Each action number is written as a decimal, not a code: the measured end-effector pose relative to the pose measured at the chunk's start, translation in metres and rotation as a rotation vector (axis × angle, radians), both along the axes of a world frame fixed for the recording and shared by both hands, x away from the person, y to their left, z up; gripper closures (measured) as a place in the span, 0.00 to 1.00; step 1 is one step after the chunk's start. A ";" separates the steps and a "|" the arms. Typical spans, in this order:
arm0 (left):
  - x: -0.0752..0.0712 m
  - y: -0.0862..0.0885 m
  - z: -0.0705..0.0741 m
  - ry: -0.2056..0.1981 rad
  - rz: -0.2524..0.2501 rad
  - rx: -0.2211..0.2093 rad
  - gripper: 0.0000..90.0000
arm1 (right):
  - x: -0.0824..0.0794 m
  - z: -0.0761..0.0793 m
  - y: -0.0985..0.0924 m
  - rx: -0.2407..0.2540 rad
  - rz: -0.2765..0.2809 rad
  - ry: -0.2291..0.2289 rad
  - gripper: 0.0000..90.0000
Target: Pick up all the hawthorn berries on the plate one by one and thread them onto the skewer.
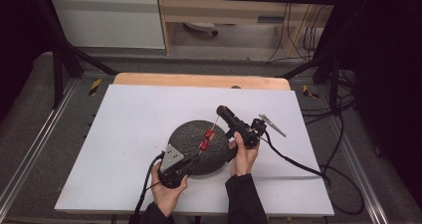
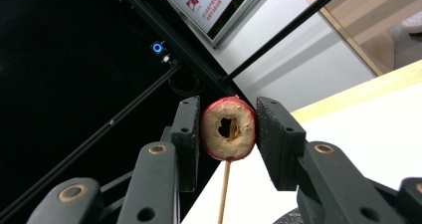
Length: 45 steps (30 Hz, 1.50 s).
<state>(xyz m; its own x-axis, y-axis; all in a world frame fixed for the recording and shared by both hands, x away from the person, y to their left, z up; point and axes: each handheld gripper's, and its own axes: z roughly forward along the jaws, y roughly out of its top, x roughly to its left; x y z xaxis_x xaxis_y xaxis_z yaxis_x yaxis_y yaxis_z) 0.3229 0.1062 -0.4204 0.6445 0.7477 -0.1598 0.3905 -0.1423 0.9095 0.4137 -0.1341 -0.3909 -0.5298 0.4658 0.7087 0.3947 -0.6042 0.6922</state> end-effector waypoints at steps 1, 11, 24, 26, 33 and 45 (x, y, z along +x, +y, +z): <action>-0.001 0.001 0.001 -0.007 0.001 0.000 0.99 | 0.001 0.000 -0.001 -0.001 0.001 0.003 0.71; -0.004 0.012 0.001 -0.022 -0.005 0.019 0.99 | 0.006 0.003 -0.003 0.052 0.032 0.044 0.71; -0.001 0.001 0.006 -0.012 0.013 -0.042 0.99 | 0.002 -0.007 0.004 0.038 0.073 0.040 0.71; 0.003 0.000 0.007 -0.002 0.023 -0.050 0.99 | -0.001 -0.011 0.007 0.034 0.082 0.037 0.71; 0.009 0.001 0.007 0.013 0.015 -0.033 0.99 | -0.006 -0.014 0.010 -0.022 0.090 0.037 0.70; 0.011 0.020 0.008 0.033 -0.001 0.002 0.99 | -0.008 -0.003 -0.006 -0.243 0.109 0.028 0.36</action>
<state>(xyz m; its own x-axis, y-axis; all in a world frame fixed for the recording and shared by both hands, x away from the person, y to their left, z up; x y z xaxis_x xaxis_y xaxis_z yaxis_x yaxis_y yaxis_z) 0.3336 0.1266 -0.4127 0.6399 0.7471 -0.1797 0.4201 -0.1443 0.8960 0.4060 -0.1400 -0.3937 -0.5675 0.5654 0.5986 0.4695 -0.3750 0.7993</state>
